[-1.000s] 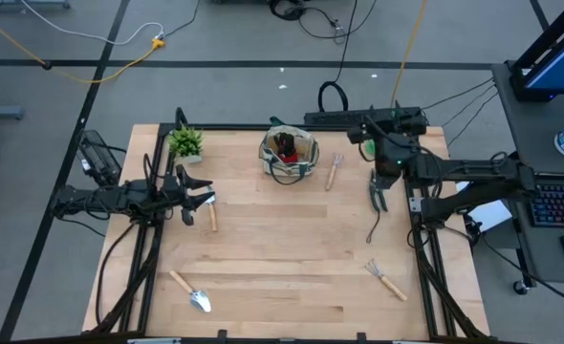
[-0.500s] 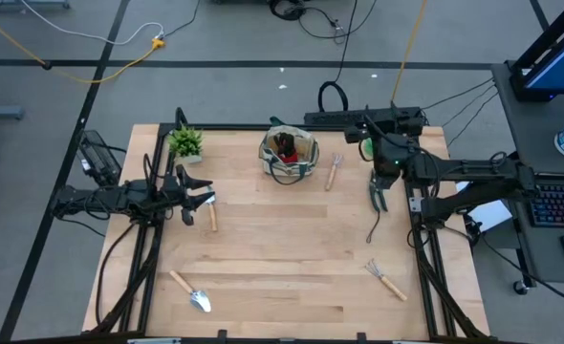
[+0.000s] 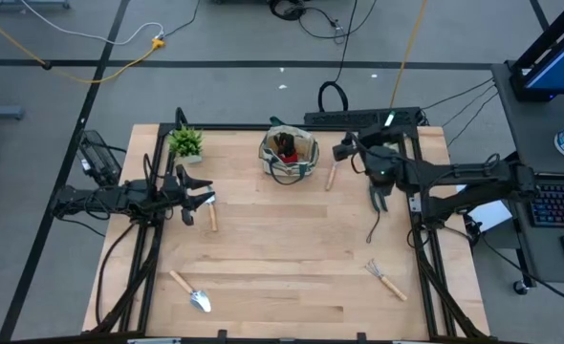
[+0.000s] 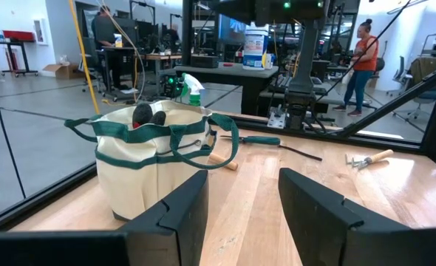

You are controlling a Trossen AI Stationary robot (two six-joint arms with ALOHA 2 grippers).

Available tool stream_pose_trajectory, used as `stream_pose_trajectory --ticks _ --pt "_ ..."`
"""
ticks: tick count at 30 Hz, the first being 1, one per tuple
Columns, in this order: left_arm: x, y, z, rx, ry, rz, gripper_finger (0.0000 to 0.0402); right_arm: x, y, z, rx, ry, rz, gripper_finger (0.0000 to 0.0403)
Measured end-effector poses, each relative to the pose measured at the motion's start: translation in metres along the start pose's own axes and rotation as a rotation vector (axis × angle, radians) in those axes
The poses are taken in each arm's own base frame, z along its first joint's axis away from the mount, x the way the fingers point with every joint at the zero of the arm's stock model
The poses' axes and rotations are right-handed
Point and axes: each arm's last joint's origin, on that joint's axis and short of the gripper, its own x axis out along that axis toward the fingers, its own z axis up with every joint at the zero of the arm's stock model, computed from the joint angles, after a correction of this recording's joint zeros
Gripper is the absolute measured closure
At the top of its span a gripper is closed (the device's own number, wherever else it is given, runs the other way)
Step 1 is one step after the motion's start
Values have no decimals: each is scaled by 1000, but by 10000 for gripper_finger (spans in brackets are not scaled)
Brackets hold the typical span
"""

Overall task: Pick & Place Garden tools in Gardening bag
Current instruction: Put the green spray bottle into the gardening bag

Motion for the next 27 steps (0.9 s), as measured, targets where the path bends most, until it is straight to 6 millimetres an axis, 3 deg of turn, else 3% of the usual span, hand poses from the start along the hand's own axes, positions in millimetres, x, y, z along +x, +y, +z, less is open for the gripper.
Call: stream_pose_trajectory --ticks 11,27 --pt "0 0 0 0 0 0 231 17 -6 -24 66 188 156 124" --pt "0 0 0 4 0 0 231 52 -33 -29 176 305 169 124"
